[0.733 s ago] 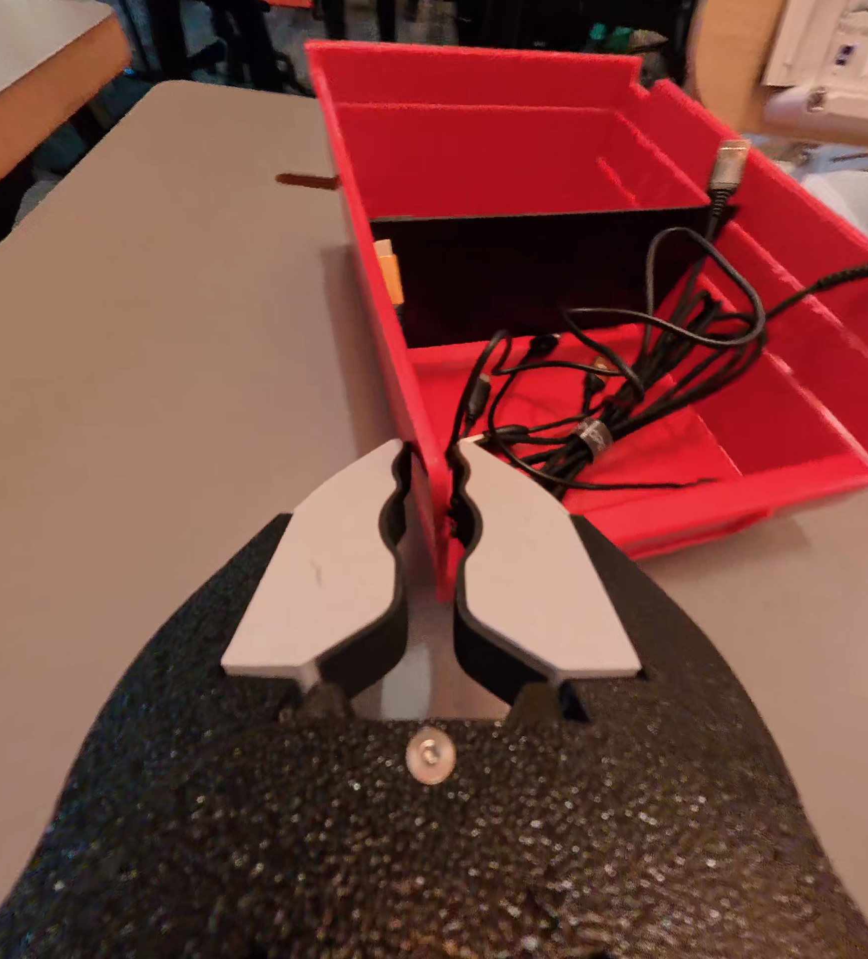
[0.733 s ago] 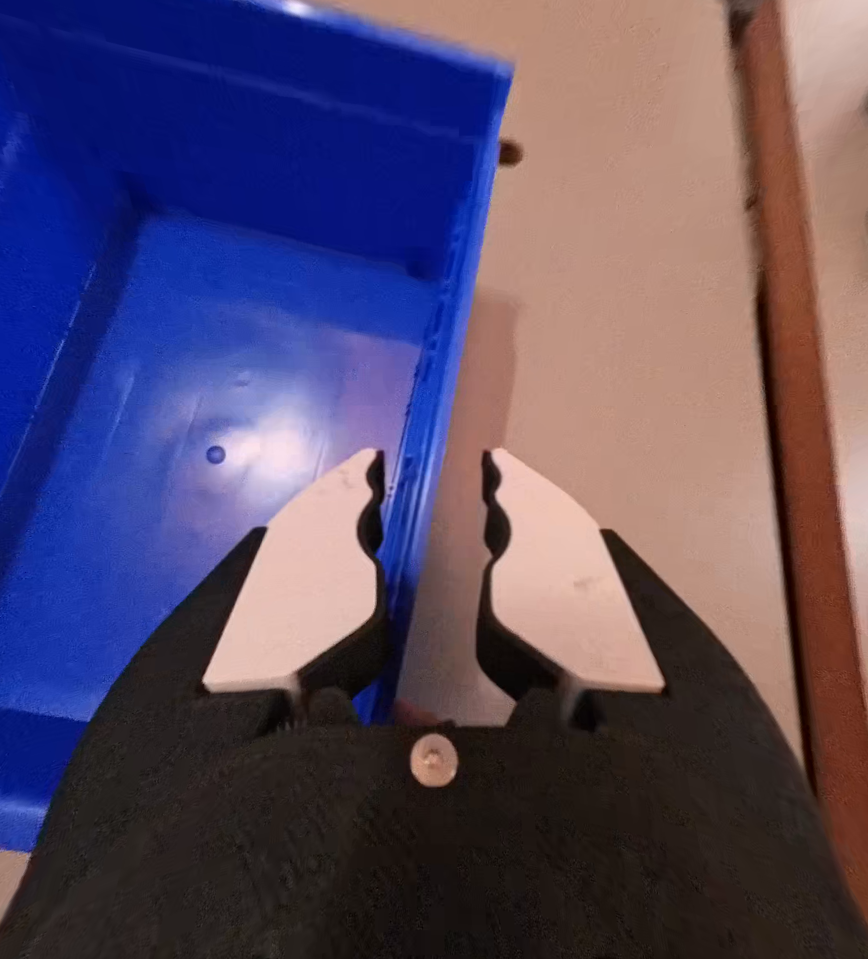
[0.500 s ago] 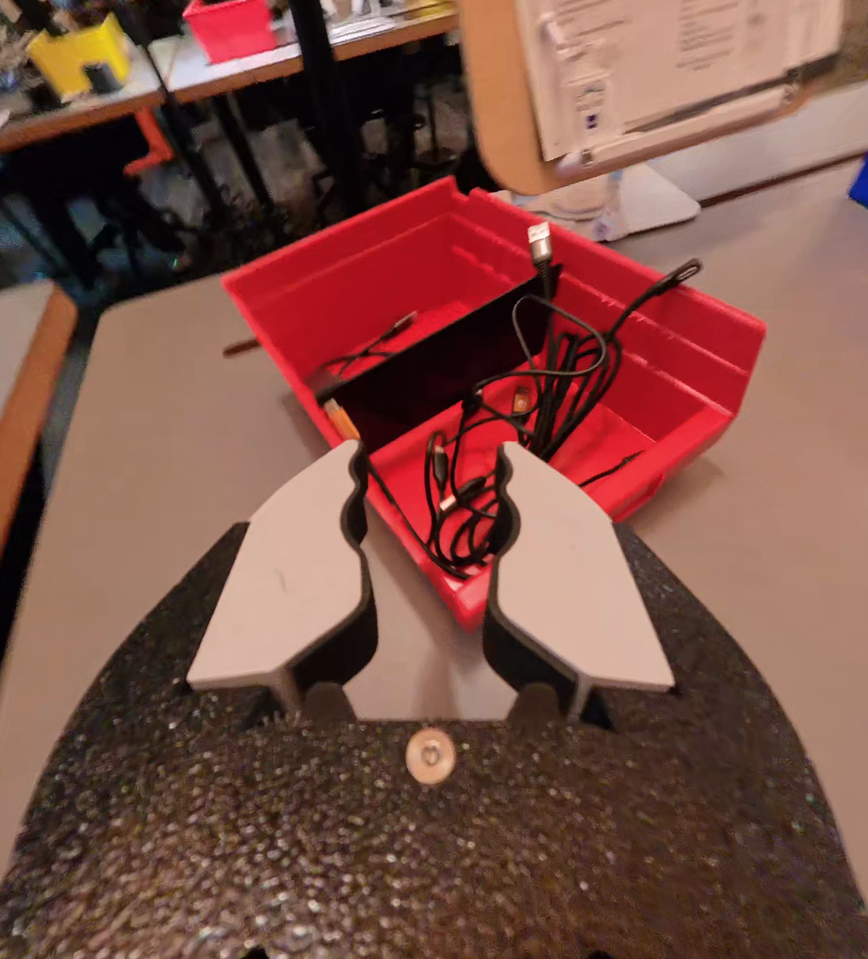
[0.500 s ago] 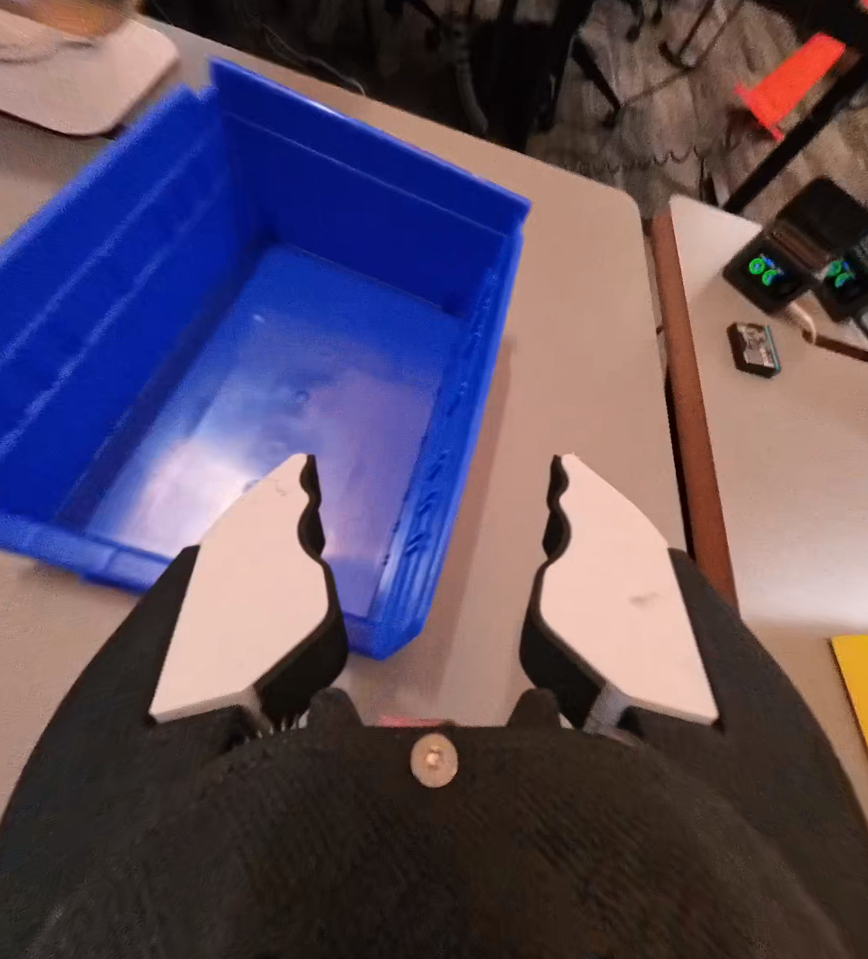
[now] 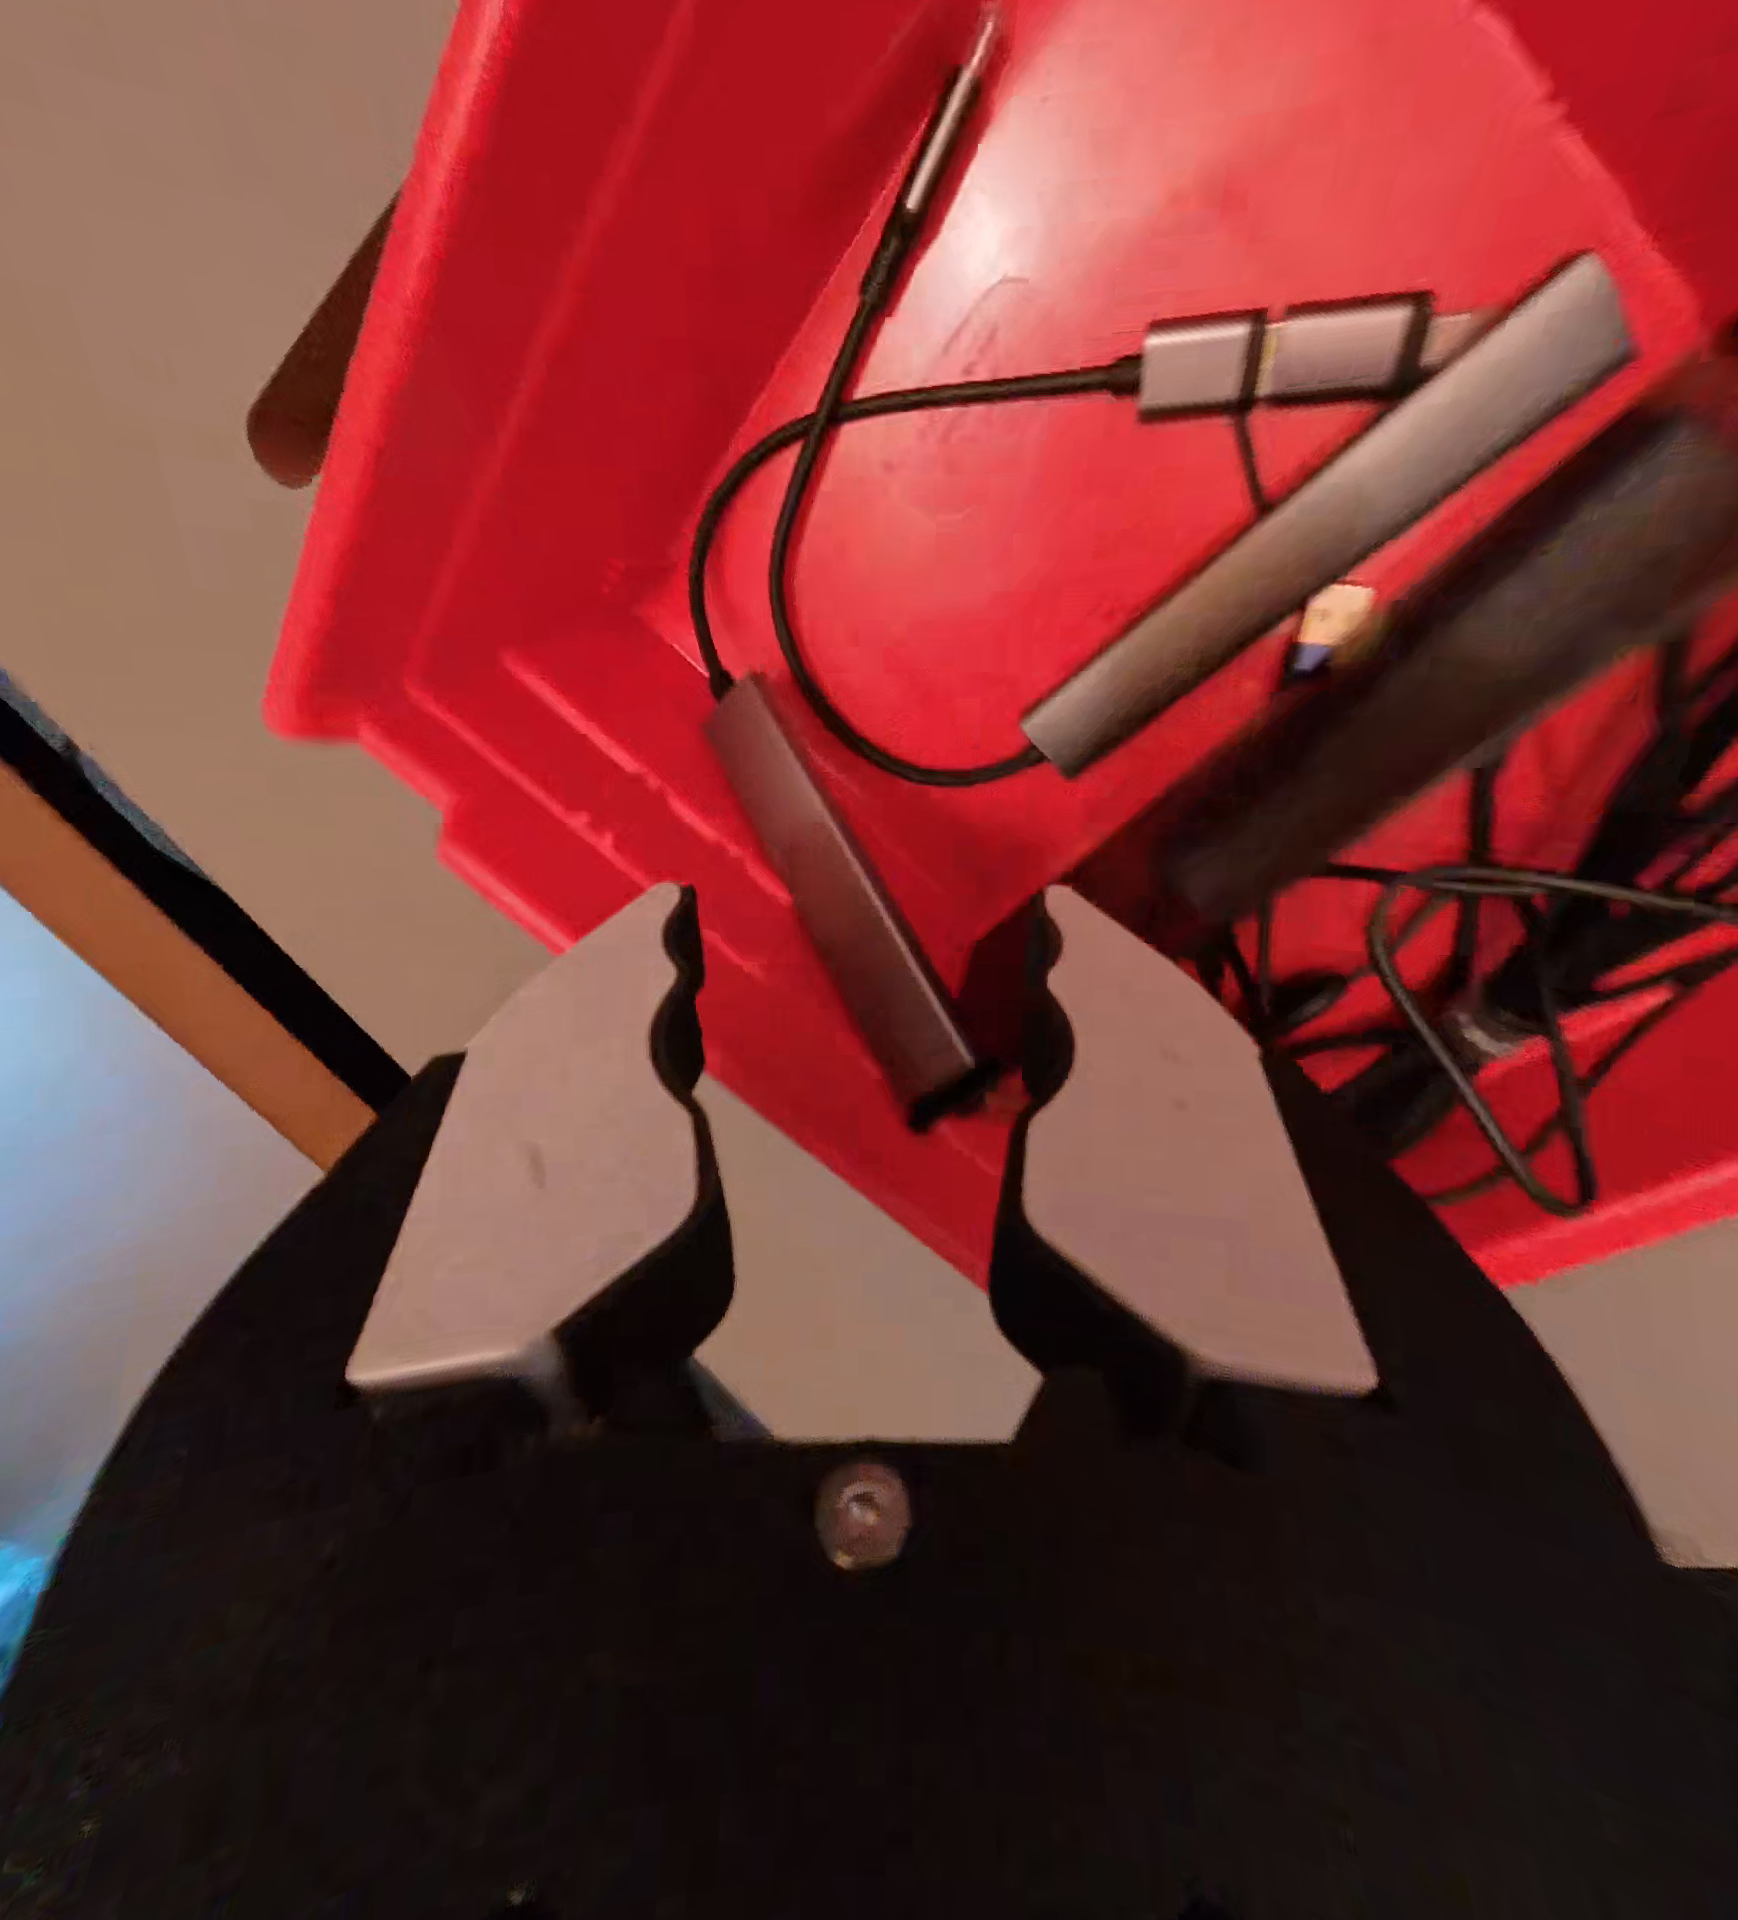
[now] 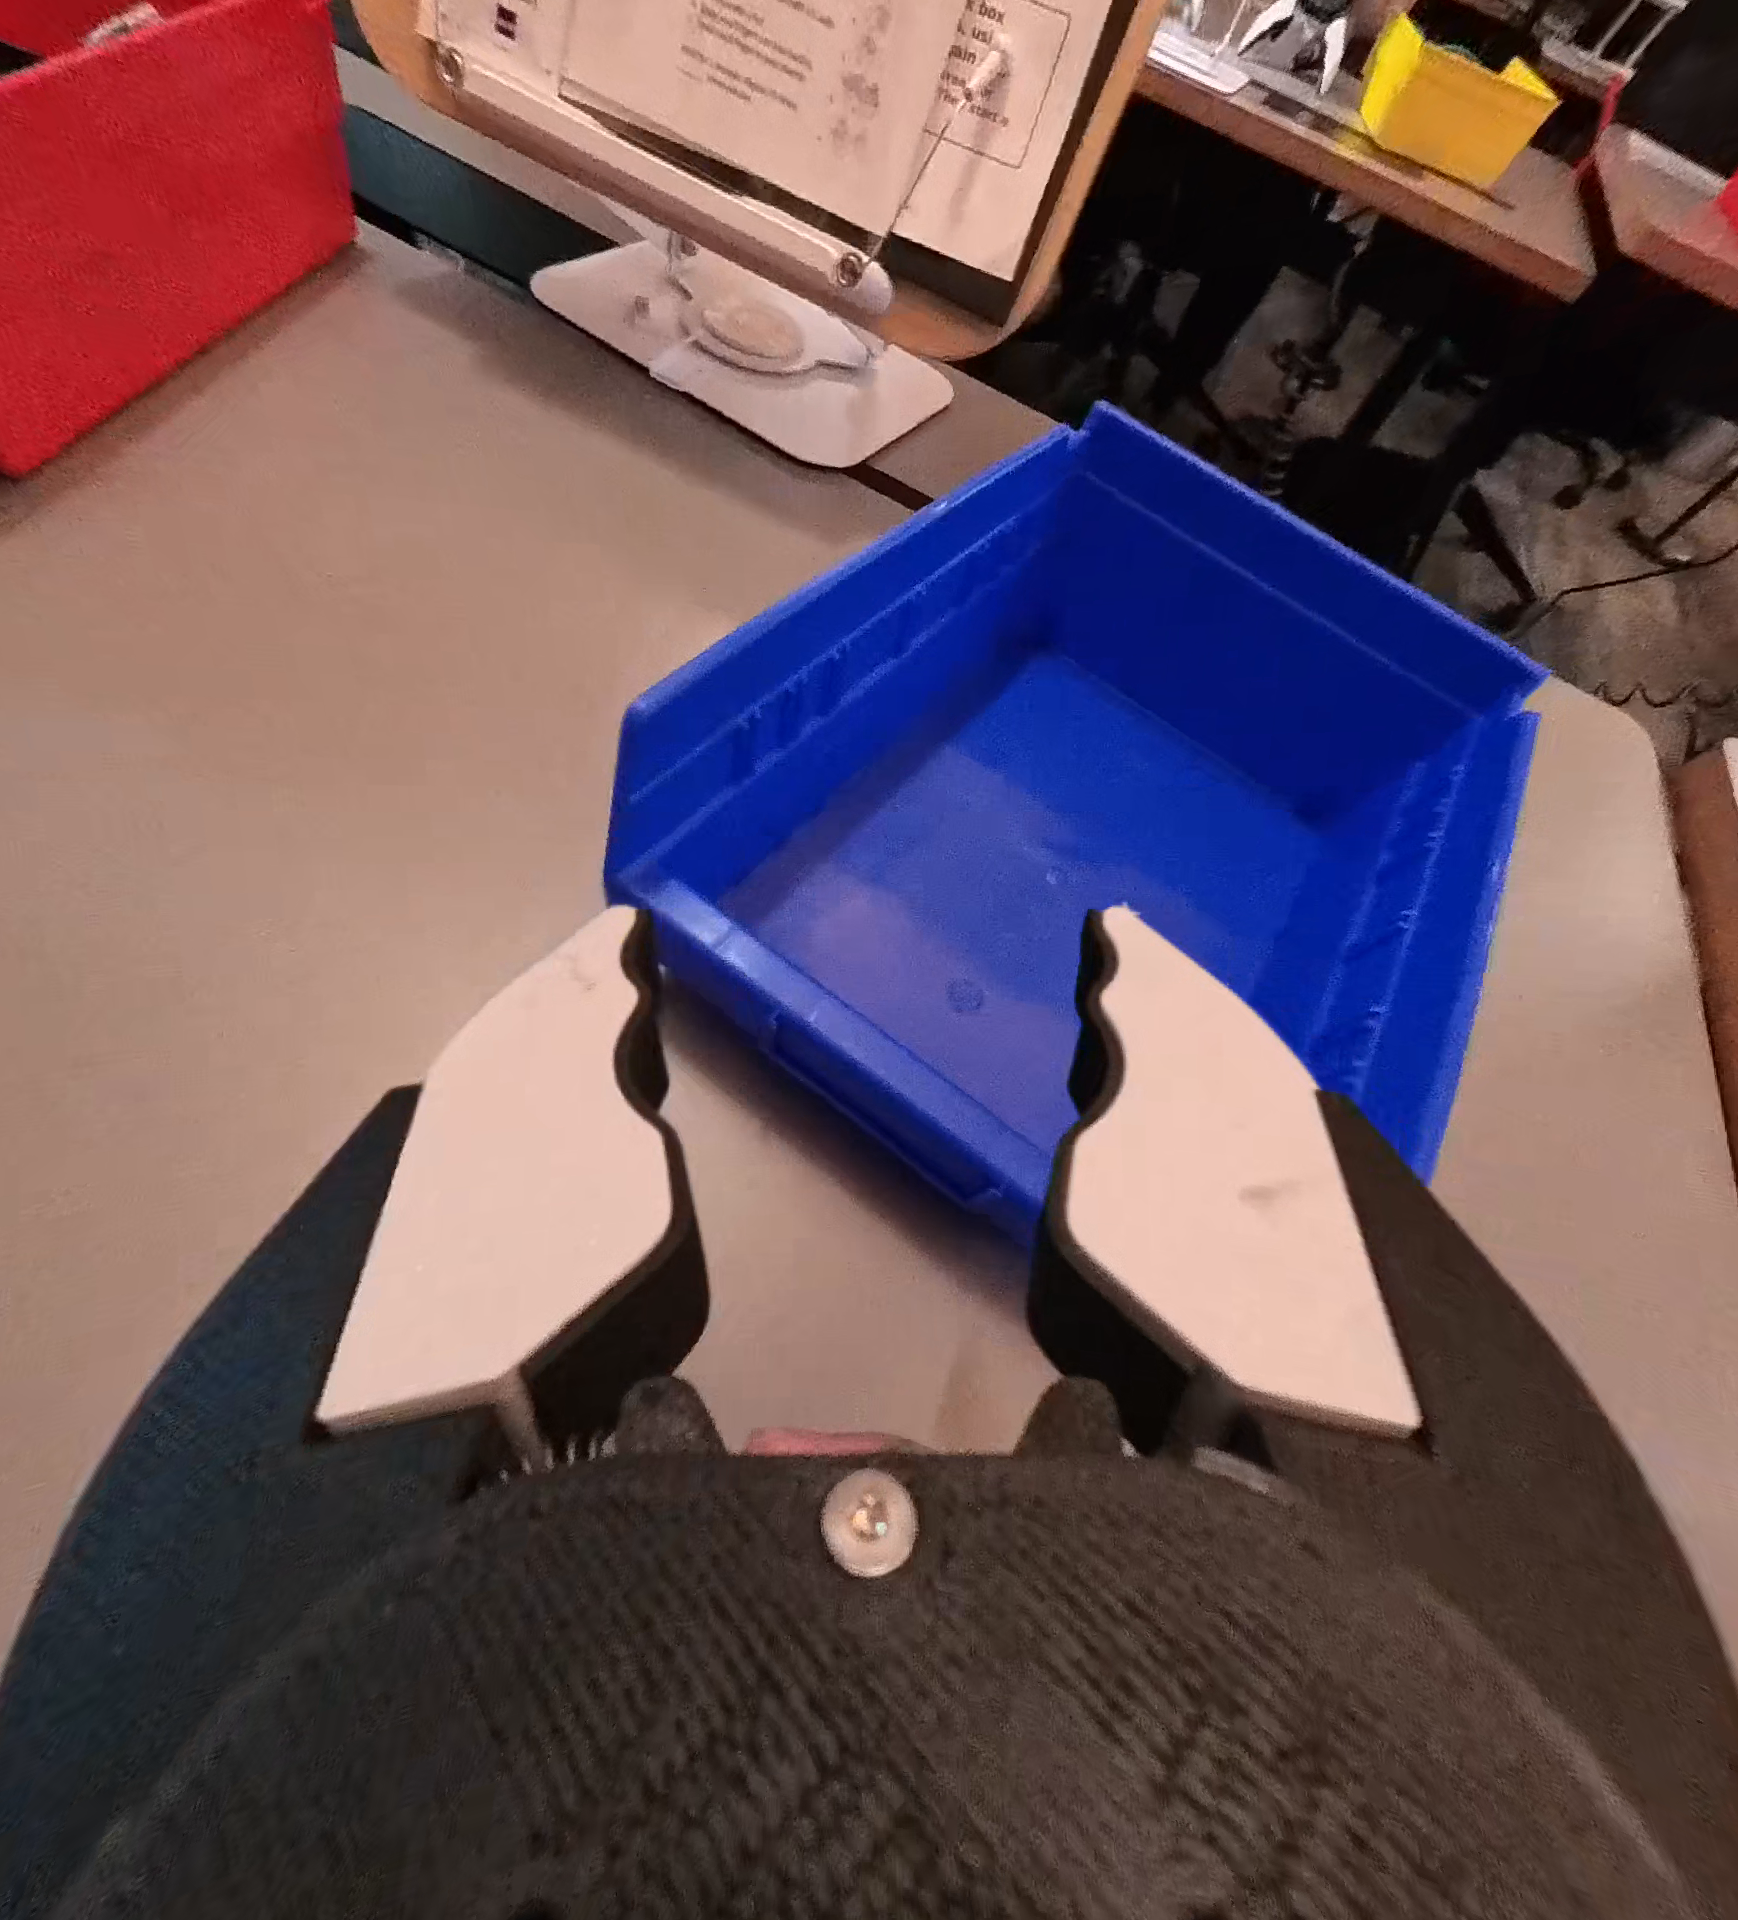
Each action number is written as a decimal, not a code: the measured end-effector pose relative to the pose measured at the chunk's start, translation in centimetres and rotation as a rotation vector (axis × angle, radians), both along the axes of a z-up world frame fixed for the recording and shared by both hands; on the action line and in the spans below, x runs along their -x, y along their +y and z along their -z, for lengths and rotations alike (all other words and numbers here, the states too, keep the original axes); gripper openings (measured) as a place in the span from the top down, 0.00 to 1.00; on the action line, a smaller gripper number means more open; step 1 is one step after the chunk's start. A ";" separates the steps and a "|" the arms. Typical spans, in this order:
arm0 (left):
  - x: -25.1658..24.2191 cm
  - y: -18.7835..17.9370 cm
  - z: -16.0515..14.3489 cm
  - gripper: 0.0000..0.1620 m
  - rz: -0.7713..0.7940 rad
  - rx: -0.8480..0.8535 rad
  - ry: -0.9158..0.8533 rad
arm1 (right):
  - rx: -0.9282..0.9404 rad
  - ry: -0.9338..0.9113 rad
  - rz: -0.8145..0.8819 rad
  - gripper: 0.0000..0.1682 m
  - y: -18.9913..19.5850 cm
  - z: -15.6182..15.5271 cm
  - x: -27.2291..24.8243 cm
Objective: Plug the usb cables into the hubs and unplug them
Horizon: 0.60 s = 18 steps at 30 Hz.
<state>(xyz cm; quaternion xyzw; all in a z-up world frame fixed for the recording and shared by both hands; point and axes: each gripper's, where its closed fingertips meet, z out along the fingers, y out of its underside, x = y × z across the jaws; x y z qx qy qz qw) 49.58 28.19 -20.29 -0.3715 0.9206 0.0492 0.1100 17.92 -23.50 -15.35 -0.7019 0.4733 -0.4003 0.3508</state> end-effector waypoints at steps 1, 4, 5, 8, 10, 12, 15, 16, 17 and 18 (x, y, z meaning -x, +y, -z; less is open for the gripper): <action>-0.6 0.3 0.7 0.65 0.020 -0.054 0.017 | -0.017 -0.008 0.004 0.54 -0.1 -0.2 0.0; -1.8 1.5 2.6 0.65 0.064 -0.233 0.062 | -0.052 -0.020 -0.012 0.54 -0.3 -0.5 0.2; -1.7 1.5 3.3 0.65 0.074 -0.257 0.091 | -0.057 -0.020 -0.012 0.54 -0.4 -0.5 0.2; -1.8 2.1 4.5 0.66 0.096 -0.389 0.115 | -0.072 -0.016 -0.015 0.54 -0.7 -0.4 0.2; -1.6 2.5 4.9 0.68 0.114 -0.483 0.143 | -0.138 -0.008 -0.019 0.53 -0.3 -0.4 0.3; -1.4 2.6 5.3 0.76 0.121 -0.523 0.149 | -0.195 -0.006 -0.027 0.53 0.0 -0.9 0.4; -2.0 3.0 5.0 0.93 0.123 -0.562 0.089 | -0.175 -0.038 -0.011 0.55 -0.4 -1.4 0.7; -2.3 2.9 4.6 0.93 0.132 -0.555 0.057 | -0.159 -0.033 -0.009 0.56 -0.5 -1.4 0.8; -2.9 2.8 4.0 0.94 0.153 -0.549 0.011 | -0.145 -0.027 0.001 0.56 -0.7 -1.4 1.0; -3.5 2.7 3.0 0.95 0.169 -0.535 -0.049 | -0.136 -0.021 0.010 0.56 -0.8 -1.3 1.0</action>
